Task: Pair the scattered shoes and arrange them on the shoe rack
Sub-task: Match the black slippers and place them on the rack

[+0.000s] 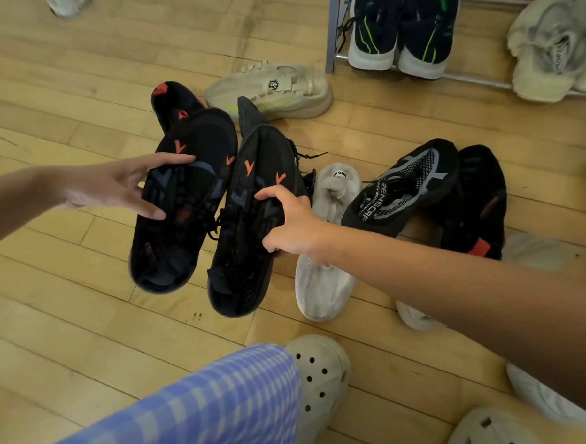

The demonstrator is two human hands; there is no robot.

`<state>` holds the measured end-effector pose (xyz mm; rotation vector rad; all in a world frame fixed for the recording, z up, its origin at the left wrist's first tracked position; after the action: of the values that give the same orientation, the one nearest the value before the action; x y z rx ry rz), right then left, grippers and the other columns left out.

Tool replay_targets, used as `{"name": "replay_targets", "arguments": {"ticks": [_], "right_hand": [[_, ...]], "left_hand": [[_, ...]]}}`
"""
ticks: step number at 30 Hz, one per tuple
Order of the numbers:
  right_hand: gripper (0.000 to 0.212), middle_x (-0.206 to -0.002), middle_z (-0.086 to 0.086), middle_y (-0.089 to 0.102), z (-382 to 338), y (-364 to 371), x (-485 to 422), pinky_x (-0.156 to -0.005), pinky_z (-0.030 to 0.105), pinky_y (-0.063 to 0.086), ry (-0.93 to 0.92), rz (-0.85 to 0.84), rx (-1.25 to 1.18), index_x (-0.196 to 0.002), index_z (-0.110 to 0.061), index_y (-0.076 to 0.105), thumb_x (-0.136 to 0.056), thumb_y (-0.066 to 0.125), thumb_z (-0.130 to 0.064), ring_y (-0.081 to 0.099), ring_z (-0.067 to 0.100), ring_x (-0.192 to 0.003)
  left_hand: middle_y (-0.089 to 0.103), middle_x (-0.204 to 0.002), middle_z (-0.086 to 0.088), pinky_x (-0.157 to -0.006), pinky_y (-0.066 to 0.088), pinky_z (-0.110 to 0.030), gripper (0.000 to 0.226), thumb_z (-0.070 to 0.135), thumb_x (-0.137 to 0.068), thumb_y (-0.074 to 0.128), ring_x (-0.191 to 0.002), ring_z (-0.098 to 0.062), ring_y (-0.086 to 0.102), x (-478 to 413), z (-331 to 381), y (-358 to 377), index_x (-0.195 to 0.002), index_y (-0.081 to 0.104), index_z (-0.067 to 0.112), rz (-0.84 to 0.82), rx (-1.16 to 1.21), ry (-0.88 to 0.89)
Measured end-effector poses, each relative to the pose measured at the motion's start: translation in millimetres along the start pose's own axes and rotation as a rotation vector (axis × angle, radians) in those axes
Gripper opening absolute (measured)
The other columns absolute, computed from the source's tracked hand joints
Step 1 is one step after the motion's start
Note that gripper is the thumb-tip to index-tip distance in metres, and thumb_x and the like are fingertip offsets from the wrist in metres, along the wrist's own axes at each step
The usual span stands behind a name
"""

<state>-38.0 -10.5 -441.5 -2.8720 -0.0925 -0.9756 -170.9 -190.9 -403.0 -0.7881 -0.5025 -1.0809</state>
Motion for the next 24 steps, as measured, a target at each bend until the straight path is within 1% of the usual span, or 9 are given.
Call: {"name": "replay_targets", "arguments": {"ticks": [2,3,5,8,13,19,21,23,24], "right_hand": [[0.074,-0.122,0.006,0.028,0.3,-1.3,0.0,-0.067,0.034,0.061,0.001,0.004,-0.018,-0.125,-0.036,0.045,-0.072,0.055,0.015,0.054,0.032,-0.094],[0.074,-0.122,0.006,0.028,0.4,-1.5,0.0,-0.069,0.036,0.061,0.002,0.003,-0.029,-0.125,-0.035,0.045,-0.072,0.055,0.015,0.054,0.031,-0.093],[0.075,-0.123,0.006,0.027,0.2,-1.9,-0.2,-0.073,0.04,0.061,0.003,-0.001,-0.048,-0.126,-0.035,0.045,-0.072,0.055,0.016,0.053,0.029,-0.092],[0.076,-0.124,0.006,0.027,0.0,-0.7,-1.2,-0.074,0.041,0.06,0.003,-0.007,-0.06,-0.127,-0.035,0.045,-0.072,0.055,0.016,0.052,0.028,-0.091],[0.075,-0.123,0.006,0.027,0.3,-1.6,-1.7,-0.074,0.041,0.061,0.003,-0.005,-0.081,-0.126,-0.035,0.045,-0.072,0.055,0.016,0.052,0.026,-0.089],[0.074,-0.123,0.005,0.027,0.5,-1.5,-2.3,-0.07,0.039,0.061,0.009,0.002,-0.097,-0.123,-0.036,0.046,-0.072,0.054,0.016,0.052,0.027,-0.09],[0.074,-0.122,0.004,0.026,0.6,-1.7,-2.0,-0.068,0.037,0.061,0.012,0.006,-0.099,-0.123,-0.036,0.046,-0.072,0.054,0.016,0.052,0.027,-0.09],[0.074,-0.121,0.004,0.027,1.0,-2.5,-2.2,-0.067,0.036,0.061,0.012,0.01,-0.106,-0.123,-0.036,0.046,-0.072,0.054,0.016,0.053,0.028,-0.092],[0.074,-0.121,0.004,0.027,1.2,-2.7,-2.4,-0.067,0.035,0.061,0.012,0.012,-0.11,-0.123,-0.037,0.046,-0.072,0.055,0.016,0.053,0.029,-0.094]], "left_hand": [[0.048,-0.135,0.02,-0.087,0.044,-0.019,0.092,0.004,-0.073,0.079,-0.115,0.007,0.053,-1.6,5.0,-1.5,-0.137,0.035,0.053,0.025,-0.017,0.0],[0.048,-0.135,0.019,-0.085,0.045,-0.017,0.091,-0.004,-0.076,0.073,-0.114,0.007,0.054,-2.0,6.1,-1.0,-0.139,0.035,0.05,0.037,-0.018,-0.001],[0.047,-0.134,0.019,-0.079,0.05,-0.012,0.091,-0.01,-0.077,0.067,-0.109,0.011,0.056,-3.4,6.5,0.2,-0.138,0.034,0.049,0.046,-0.024,0.007],[0.044,-0.132,0.024,-0.072,0.05,-0.004,0.09,-0.01,-0.078,0.066,-0.102,0.017,0.057,-4.6,7.6,1.3,-0.137,0.034,0.05,0.037,-0.02,0.015],[0.04,-0.133,0.028,-0.072,0.05,-0.005,0.091,-0.007,-0.078,0.068,-0.103,0.02,0.054,-7.2,6.3,1.4,-0.138,0.033,0.051,0.03,-0.026,0.022],[0.041,-0.134,0.026,-0.075,0.05,-0.004,0.09,-0.008,-0.078,0.067,-0.104,0.017,0.056,-9.8,5.3,1.0,-0.137,0.034,0.052,0.027,-0.002,0.04],[0.04,-0.136,0.025,-0.076,0.051,-0.006,0.091,-0.006,-0.077,0.069,-0.107,0.014,0.056,-11.9,4.1,1.3,-0.136,0.035,0.054,0.024,0.005,0.046],[0.04,-0.138,0.025,-0.079,0.051,-0.008,0.091,0.001,-0.074,0.075,-0.111,0.011,0.055,-13.7,3.1,1.2,-0.135,0.036,0.055,0.016,0.016,0.05],[0.04,-0.139,0.024,-0.08,0.052,-0.009,0.093,0.011,-0.069,0.082,-0.112,0.01,0.055,-13.8,3.2,1.7,-0.135,0.036,0.056,0.007,0.023,0.052]]}}
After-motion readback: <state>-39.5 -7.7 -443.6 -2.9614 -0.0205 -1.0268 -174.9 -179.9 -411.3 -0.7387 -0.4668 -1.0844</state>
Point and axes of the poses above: each hand's wrist, its own x-axis away from the middle knuckle, its own y-axis out of the palm, z = x × y, the point moved 8 cm from there along -x, towards the middle knuckle
